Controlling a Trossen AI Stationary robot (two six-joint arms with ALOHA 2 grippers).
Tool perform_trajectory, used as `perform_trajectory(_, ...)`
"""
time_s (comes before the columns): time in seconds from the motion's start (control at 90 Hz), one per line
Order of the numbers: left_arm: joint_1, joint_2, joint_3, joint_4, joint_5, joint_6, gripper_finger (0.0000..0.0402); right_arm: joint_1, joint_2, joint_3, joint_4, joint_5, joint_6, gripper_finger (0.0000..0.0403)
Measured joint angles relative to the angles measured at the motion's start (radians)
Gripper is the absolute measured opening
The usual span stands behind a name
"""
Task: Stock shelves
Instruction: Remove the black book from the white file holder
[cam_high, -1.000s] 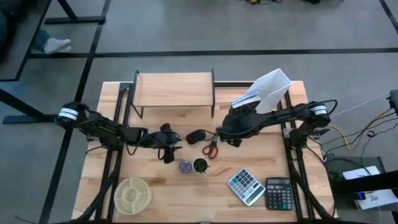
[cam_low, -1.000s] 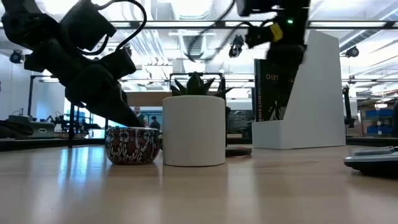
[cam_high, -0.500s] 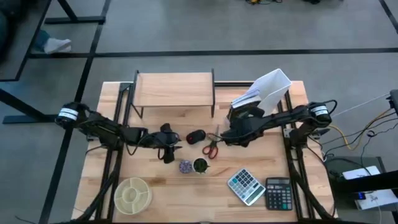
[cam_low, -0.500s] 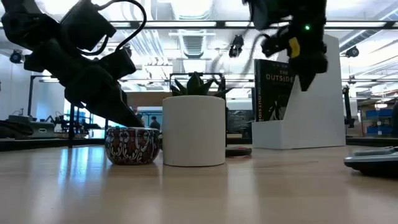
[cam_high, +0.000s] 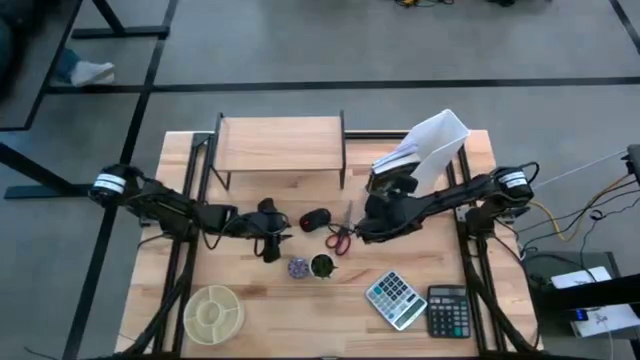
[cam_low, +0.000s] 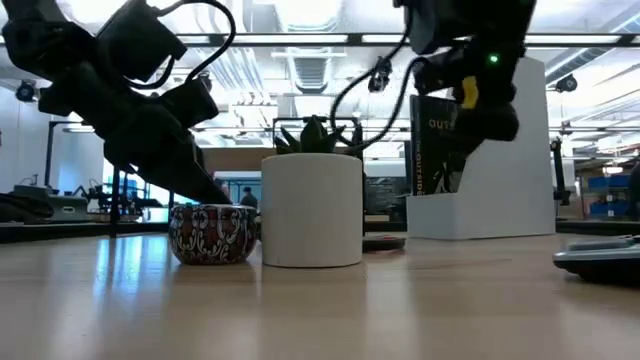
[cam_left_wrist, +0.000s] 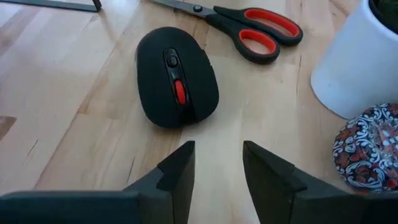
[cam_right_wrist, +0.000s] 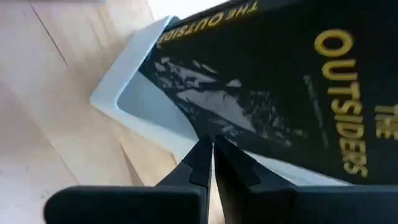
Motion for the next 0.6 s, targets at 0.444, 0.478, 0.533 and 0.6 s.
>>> perform_trajectory(0.444,0.000,0.000,0.000,0.002,0.000,-0.001,0.0119,0.005,-0.115,-0.084,-0.214,0.044,0.125,0.0000)
perform_trajectory(0.478,0.000,0.000,0.000,0.002,0.000,-0.001,0.0117,0.005,-0.142,-0.097,-0.213,0.048,0.142,0.0000)
perform_trajectory(0.533,0.000,0.000,0.000,0.001,0.000,-0.003,0.0115,0.015,-0.193,-0.122,-0.207,0.048,0.180,0.0000)
perform_trajectory(0.6,0.000,0.000,0.000,0.002,0.000,-0.003,0.0112,0.034,-0.266,-0.146,-0.190,0.050,0.233,0.0000)
